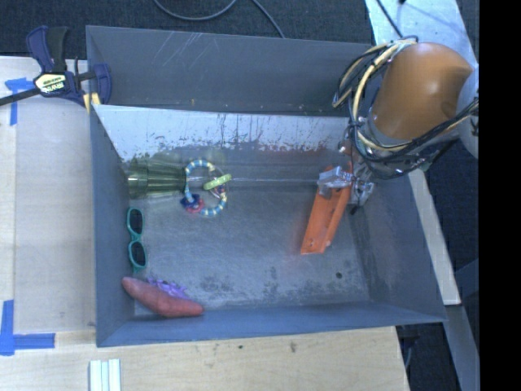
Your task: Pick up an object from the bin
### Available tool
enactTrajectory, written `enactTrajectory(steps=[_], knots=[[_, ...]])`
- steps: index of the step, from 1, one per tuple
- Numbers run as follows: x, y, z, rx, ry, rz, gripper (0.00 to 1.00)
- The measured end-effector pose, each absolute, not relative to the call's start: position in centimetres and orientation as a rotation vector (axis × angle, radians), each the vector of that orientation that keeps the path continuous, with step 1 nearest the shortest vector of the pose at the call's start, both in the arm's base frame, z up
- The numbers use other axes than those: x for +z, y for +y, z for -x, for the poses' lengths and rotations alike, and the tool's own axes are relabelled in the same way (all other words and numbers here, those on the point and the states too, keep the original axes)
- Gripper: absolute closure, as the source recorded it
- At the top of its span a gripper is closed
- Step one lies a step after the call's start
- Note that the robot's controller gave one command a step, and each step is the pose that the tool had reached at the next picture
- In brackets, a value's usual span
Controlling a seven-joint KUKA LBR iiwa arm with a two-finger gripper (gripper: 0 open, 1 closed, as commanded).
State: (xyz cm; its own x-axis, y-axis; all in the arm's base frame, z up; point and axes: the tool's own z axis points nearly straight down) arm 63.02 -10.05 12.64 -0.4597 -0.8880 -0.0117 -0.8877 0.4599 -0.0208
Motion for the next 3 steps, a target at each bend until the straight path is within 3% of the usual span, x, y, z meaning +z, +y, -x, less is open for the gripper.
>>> enactTrajectory(steps=[1,2,3], knots=[[8.4,-10.0,-62.8,-0.010,2.671,1.623,1.00],[9.2,-10.0,-62.7,-0.007,2.673,1.624,1.00],[11.2,-10.0,-62.7,-0.005,2.674,1.624,1.00]])
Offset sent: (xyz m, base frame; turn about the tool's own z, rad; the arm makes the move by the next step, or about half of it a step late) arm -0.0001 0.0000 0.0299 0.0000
